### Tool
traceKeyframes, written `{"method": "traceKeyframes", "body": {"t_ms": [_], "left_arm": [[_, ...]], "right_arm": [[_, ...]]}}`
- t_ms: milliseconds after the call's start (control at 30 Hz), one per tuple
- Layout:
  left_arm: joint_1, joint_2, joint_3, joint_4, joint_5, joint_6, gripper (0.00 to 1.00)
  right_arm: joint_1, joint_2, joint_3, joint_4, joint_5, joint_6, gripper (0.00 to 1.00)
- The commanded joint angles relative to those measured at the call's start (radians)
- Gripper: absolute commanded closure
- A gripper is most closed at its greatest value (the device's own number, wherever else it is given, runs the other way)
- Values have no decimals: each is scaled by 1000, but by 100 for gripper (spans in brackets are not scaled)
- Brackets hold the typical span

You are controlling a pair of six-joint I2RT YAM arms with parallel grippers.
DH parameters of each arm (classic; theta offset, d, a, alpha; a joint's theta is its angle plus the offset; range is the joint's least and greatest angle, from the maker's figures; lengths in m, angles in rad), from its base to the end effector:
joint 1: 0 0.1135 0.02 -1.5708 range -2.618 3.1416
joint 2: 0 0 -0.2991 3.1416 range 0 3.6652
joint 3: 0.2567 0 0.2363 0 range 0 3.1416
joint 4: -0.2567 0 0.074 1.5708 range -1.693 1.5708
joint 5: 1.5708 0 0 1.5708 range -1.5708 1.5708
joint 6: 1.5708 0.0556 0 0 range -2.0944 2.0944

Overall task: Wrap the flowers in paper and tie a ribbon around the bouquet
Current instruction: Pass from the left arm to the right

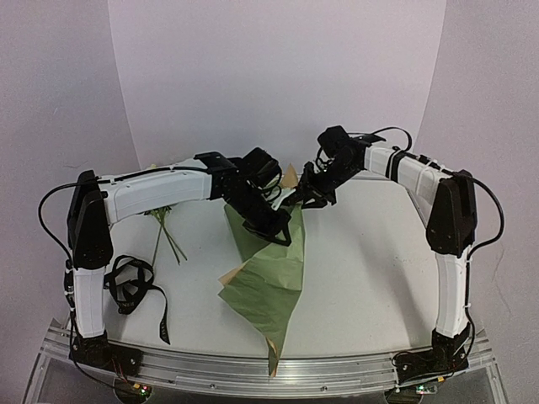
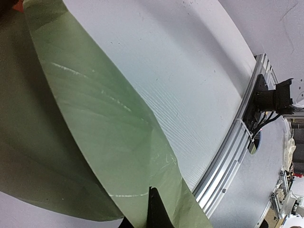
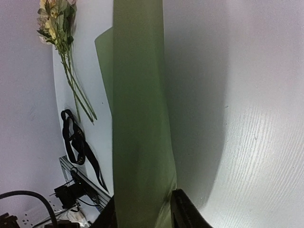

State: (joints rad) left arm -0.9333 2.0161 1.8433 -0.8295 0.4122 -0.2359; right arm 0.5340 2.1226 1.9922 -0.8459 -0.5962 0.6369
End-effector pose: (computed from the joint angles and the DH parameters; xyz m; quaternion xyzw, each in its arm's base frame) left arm 0.2509 -0.3761 0.2979 0.3750 0.8634 -0.3153 0.1205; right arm 0.3959 0.2704 0.2986 -0.0389 0.9172 0.3888 0.0782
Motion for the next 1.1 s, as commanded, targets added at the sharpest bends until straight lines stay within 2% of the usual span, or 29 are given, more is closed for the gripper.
{"method": "traceKeyframes", "body": {"t_ms": [0,100,300,367,467,500,533,567,733,800,867,967,1067], "left_arm": [[-3,-60,-23,39,-38,-26,100],[-2,-115,-93,95,-62,-73,94],[-1,-223,-251,221,-86,-142,94],[-1,-245,-271,234,-96,-149,91],[-1,-285,-305,279,-109,-149,91],[-1,-298,-316,291,-111,-146,92],[-1,-305,-320,296,-109,-141,93],[-1,-309,-322,297,-104,-135,95],[-1,-312,-336,306,-71,-112,98],[-1,-306,-328,299,-66,-103,99],[-1,-301,-319,291,-65,-99,100],[-1,-299,-314,292,-67,-98,100],[-1,-297,-314,296,-68,-101,100]], "right_arm": [[6,-91,-16,-9,56,-18,83],[12,-111,-6,-11,81,-18,92],[37,-130,63,-51,115,-47,90],[45,-118,104,-82,116,-54,99],[58,-84,184,-122,110,-56,99],[60,-62,213,-156,111,-61,92],[63,-47,240,-174,109,-66,78],[64,-36,245,-181,105,-65,70],[75,-12,226,-193,103,-52,50],[81,-16,208,-196,118,-59,47],[85,-13,197,-200,126,-66,48],[88,-12,188,-207,137,-69,55],[89,-18,176,-214,157,-74,70]]}}
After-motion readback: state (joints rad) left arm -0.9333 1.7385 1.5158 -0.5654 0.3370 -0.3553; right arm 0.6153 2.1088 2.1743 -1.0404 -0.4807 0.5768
